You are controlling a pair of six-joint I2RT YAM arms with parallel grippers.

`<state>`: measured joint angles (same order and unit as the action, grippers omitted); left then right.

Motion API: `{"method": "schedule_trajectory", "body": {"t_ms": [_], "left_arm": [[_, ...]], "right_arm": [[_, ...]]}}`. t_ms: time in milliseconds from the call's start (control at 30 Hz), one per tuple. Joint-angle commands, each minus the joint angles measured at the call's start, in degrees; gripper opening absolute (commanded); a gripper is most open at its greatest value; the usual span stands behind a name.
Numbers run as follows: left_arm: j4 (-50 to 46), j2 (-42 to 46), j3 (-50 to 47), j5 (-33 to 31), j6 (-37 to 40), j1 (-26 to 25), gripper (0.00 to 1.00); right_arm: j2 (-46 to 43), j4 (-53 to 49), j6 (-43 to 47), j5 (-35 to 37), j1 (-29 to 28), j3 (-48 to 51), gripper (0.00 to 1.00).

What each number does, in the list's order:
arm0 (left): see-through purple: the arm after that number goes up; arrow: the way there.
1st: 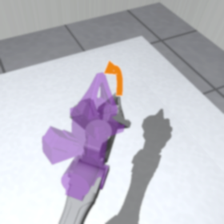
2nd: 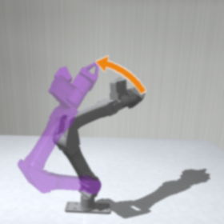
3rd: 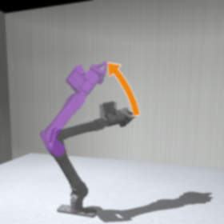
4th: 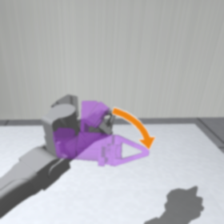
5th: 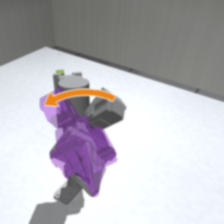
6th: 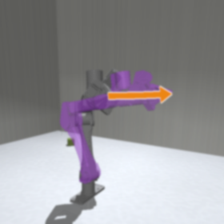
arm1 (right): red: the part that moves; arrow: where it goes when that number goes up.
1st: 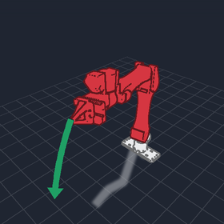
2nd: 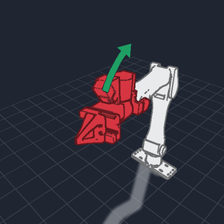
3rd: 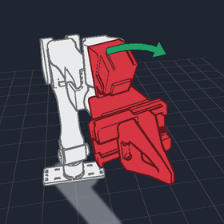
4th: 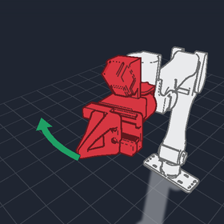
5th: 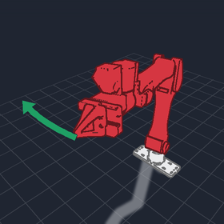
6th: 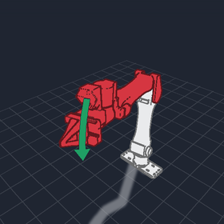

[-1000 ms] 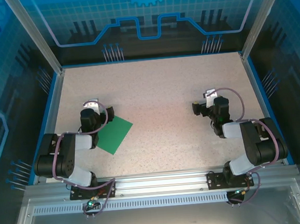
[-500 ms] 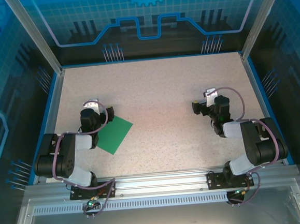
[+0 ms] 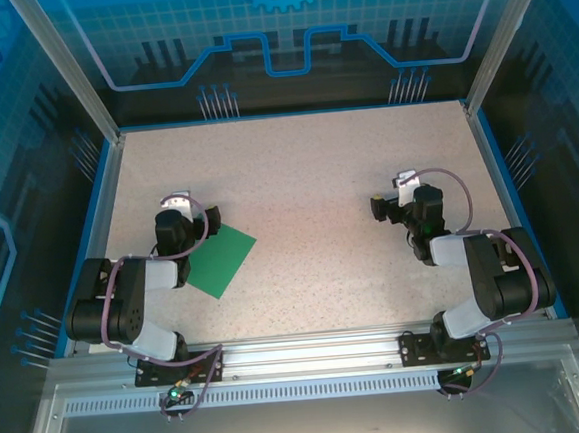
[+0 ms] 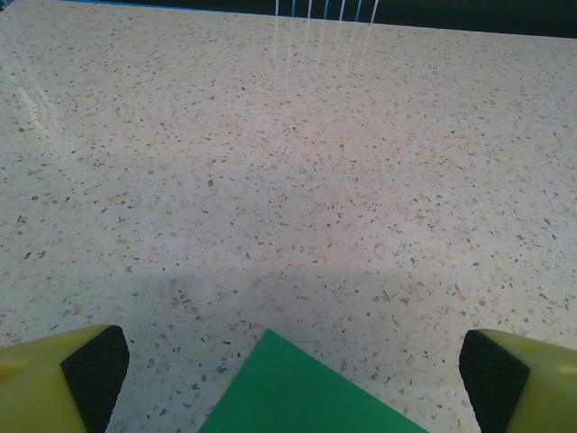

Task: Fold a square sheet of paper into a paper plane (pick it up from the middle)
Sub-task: Move the square sheet of paper to the center of the table.

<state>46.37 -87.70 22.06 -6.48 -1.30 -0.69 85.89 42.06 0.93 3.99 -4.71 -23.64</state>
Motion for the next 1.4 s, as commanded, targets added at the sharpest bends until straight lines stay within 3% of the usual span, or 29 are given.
{"method": "schedule_trajectory", "body": {"t_ms": [0,333,533,667,767,900,967,1033,1100,1167,1233,1367], "left_arm": [[0.3,0.4,1.5,1.8,1.0,0.2,0.99],[-0.1,1.8,1.0,3.6,1.5,0.3,0.98],[-12.7,12.2,2.4,3.4,-0.6,0.4,0.99],[-16.9,20.3,0.9,3.1,-4.1,0.6,0.98],[-25.1,25.7,3.2,2.3,-5.8,0.7,0.99],[-35.5,32.0,6.8,2.3,-11.3,0.7,0.99],[-42.7,34.9,9.2,2.1,-18.6,0.8,0.99],[-54.0,36.0,12.4,-2.4,-30.8,0.8,0.99],[-59.9,35.0,15.3,4.2,-28.8,0.9,0.98],[-64.6,32.1,17.9,12.4,-28.1,1.0,0.98],[-66.6,29.9,18.6,17.9,-27.3,0.8,0.99],[-70.0,28.2,17.7,19.4,-28.8,-0.3,0.99]], "right_arm": [[0.3,1.0,-0.1,-0.8,1.2,-1.0,0.99],[0.3,1.0,-0.1,-1.0,1.3,-1.1,0.99],[-2.9,-1.6,1.4,-0.3,0.0,-1.2,0.99],[-12.1,-22.9,-2.2,2.6,-1.1,-7.5,0.99],[-17.5,-37.5,-6.8,0.5,-1.0,-11.8,0.99],[-21.0,-53.4,-20.9,-4.1,-0.7,-18.5,1.0],[-19.8,-58.6,-23.4,-12.5,-0.1,-21.3,0.99],[-17.9,-60.4,-24.4,-21.6,0.0,-22.8,0.99],[-16.4,-59.2,-26.4,-29.0,-1.1,-22.9,0.99],[-15.9,-58.3,-27.1,-31.2,-4.2,-22.6,1.0],[-15.7,-59.9,-25.7,-28.9,-8.4,-23.5,0.99],[-15.5,-63.9,-26.5,-20.4,-15.7,-24.8,0.99]]}}
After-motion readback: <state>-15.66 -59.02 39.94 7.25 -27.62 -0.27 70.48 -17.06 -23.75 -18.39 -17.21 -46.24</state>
